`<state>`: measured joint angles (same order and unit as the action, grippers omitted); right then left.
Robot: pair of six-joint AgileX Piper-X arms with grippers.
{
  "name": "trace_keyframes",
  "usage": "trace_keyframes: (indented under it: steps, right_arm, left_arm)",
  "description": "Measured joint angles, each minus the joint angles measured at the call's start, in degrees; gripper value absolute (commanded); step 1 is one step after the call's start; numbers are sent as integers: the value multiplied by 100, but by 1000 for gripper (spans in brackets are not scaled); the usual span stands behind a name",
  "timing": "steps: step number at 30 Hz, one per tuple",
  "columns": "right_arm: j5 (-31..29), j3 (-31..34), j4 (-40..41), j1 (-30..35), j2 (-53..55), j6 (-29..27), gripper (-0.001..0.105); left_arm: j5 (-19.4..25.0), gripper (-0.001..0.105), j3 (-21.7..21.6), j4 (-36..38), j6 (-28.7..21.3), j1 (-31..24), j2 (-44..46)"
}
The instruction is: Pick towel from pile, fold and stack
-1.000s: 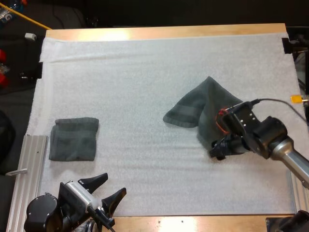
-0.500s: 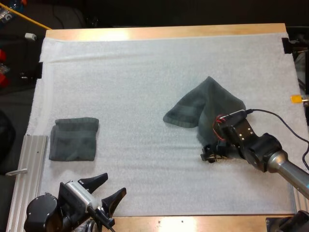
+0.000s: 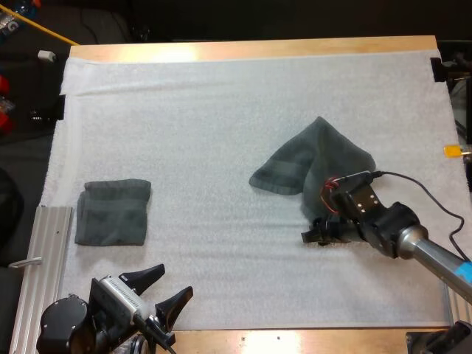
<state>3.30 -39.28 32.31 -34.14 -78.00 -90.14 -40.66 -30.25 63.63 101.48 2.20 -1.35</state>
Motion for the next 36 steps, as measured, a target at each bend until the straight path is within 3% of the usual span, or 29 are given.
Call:
trace_keyframes:
  steps: [12,22,25,27,31,36]
  right_arm:
    - [7,0,-41,0,-650,147,56]
    - [-34,0,-453,0,-669,518,45]
    - [-157,0,-463,0,-669,534,35]
    - [-193,0,-463,0,-669,534,19]
    - [-228,0,-463,0,-669,546,0]
    - [-229,0,-270,0,-573,433,0]
  left_arm:
    - [0,65,0,0,0,0,0]
    - [0,65,0,0,0,0,0]
    - [0,65,0,0,0,0,0]
    - [0,65,0,0,0,0,0]
    - [0,65,0,0,0,0,0]
    - [0,65,0,0,0,0,0]
